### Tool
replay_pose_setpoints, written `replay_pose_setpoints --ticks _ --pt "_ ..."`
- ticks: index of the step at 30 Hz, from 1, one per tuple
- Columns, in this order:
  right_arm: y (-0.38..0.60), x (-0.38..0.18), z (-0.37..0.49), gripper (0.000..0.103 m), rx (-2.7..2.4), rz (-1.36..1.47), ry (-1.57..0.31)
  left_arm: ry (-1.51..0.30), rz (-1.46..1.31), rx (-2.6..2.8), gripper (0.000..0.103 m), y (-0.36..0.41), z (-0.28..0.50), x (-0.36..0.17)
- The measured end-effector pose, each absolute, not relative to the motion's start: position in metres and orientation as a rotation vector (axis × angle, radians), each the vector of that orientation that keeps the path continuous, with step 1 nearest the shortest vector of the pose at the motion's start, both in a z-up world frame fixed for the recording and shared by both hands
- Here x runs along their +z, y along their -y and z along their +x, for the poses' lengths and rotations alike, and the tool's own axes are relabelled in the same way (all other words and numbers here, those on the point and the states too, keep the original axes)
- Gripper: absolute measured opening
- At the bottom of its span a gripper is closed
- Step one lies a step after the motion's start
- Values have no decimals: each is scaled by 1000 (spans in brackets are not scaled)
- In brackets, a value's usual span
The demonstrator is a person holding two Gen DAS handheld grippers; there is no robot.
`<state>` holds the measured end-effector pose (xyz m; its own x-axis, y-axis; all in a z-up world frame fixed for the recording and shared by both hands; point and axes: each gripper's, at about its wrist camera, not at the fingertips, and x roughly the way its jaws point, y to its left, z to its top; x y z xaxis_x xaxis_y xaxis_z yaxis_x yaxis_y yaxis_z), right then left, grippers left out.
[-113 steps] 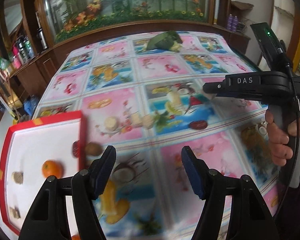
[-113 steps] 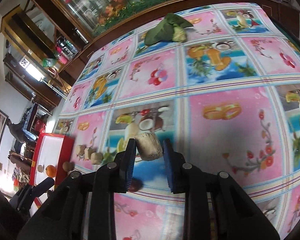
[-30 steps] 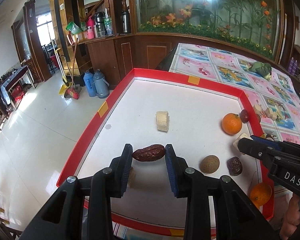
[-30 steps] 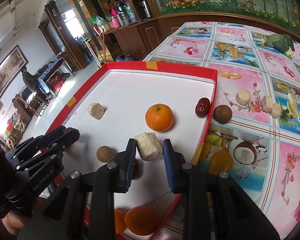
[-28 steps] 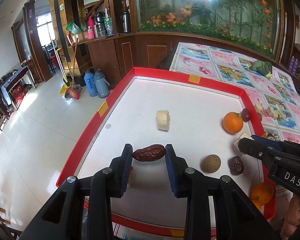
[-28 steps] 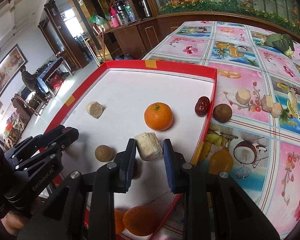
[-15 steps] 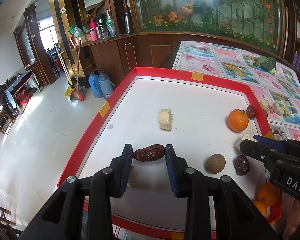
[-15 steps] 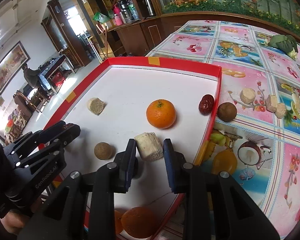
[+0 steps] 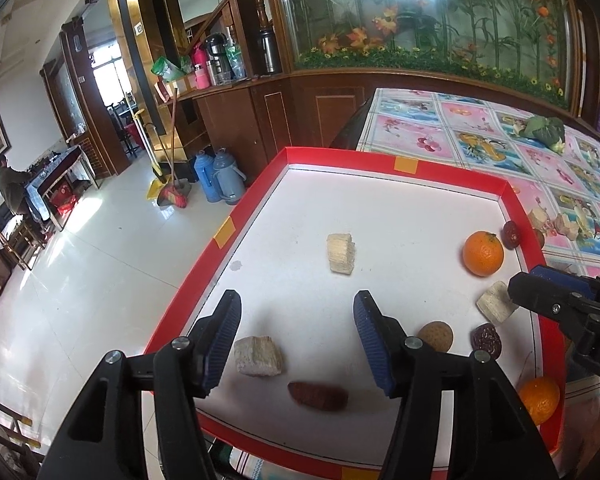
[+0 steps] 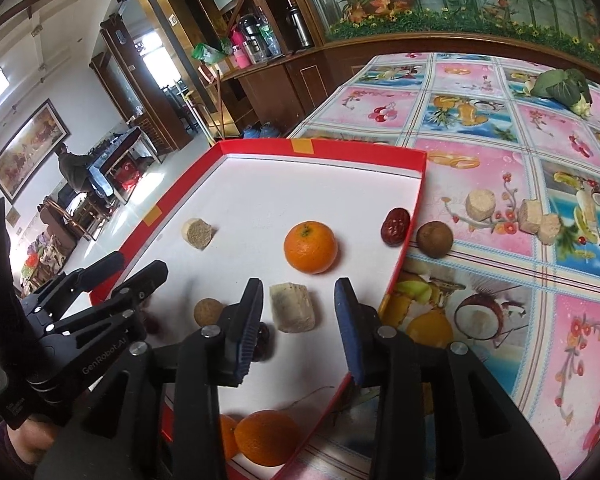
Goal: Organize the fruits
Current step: 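Open left tool releasing the date while right tool drops the cube in the tray, then return both open tools to the remaining items on the table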
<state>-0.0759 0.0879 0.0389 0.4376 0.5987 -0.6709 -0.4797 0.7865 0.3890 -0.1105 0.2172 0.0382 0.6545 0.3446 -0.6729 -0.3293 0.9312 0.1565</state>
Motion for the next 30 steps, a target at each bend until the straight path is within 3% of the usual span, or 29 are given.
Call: replay_pose_setpoints --ticks 13,30 --pt "-55 43 -65 41 632 216 -881 -765 48 385 69 -204 -106 42" --pt "38 47 -34 44 455 339 -846 -770 71 354 72 -181 -103 50"
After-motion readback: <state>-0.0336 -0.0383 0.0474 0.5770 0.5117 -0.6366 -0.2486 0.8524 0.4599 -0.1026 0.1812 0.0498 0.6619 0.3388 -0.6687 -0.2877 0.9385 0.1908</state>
